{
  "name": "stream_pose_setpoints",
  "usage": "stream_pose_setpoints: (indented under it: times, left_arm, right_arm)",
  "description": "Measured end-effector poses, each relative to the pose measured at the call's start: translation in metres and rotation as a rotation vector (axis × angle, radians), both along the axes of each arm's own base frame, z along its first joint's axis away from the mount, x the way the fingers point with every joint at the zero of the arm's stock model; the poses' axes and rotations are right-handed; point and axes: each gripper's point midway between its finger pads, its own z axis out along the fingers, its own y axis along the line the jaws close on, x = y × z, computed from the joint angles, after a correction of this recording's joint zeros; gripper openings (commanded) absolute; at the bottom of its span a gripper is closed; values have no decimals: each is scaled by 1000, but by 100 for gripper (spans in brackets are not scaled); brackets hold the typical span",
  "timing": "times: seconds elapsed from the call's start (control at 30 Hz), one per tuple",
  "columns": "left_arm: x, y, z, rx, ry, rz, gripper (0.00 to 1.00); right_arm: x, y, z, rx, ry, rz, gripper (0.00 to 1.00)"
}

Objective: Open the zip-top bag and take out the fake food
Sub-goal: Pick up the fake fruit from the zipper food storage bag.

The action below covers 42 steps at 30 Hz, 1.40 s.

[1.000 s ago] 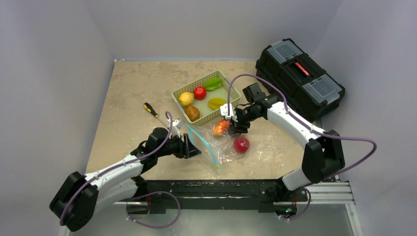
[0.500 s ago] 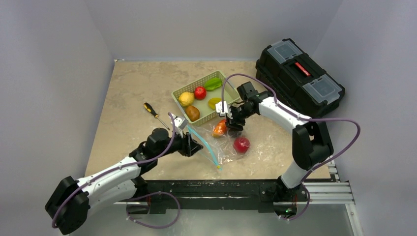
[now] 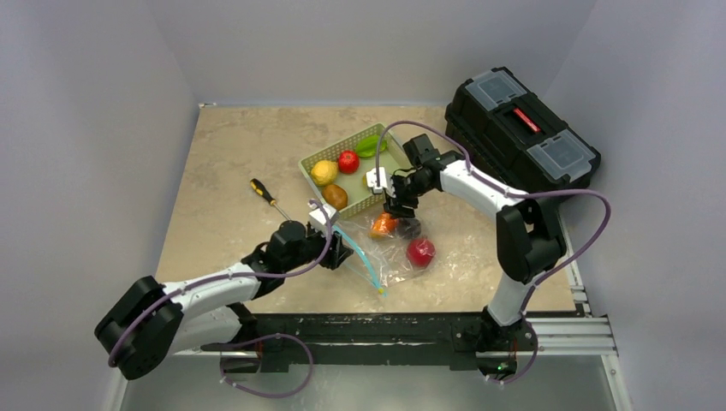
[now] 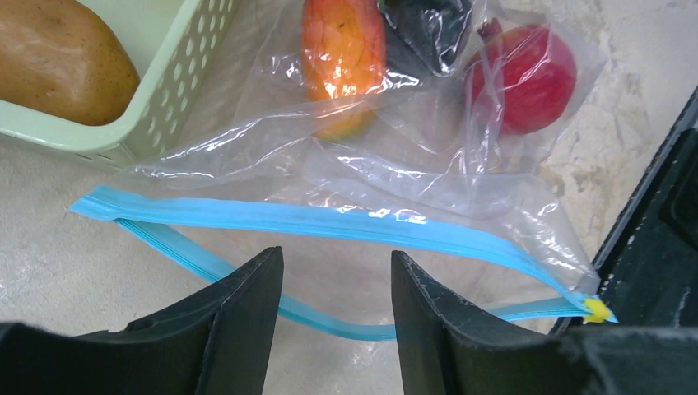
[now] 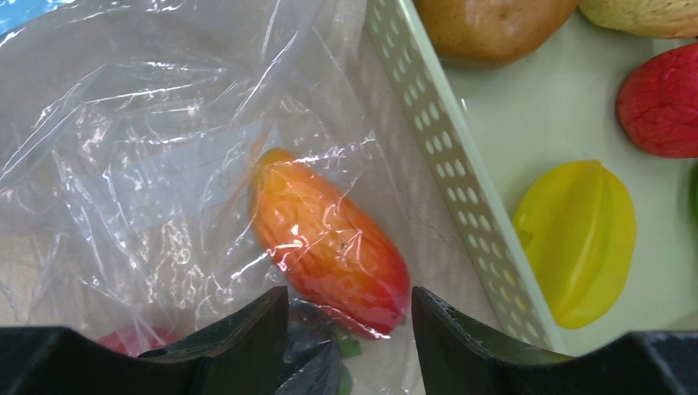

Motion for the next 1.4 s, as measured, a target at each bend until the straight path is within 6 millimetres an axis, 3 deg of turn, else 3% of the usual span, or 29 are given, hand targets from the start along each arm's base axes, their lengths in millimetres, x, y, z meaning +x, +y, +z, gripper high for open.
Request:
stream_pose_setpoints:
  times: [0.23,0.67,0.77,1.0,1.3,1.37,1.4]
  left_arm:
    - [2,-4,-29,78,12,-30,53]
    - [8,-31,-44,111,-61,-83,58]
    - [12,-31,-43,127,-95,-69,60]
    - [22,-28,-38,139,-143,-29,61]
    - [19,-23,-46,140,-143,-21,62]
    - [18,-21,-48,143,-140,-21,62]
    - [17,-20,-49,143,-141,-20,62]
  right_arm:
    - [2,0,-19,-57,-5,12,54]
    - [-6,2,-38,-105,5,61,39]
    - [-11,9,-39,-106,-2,93,42]
    - [-25,15,-40,-109,9,166,62]
    - [-37,31,-44,-124,5,262,62]
    - [-37,33,-46,-125,5,266,57]
    - [-37,34,-47,-124,6,266,51]
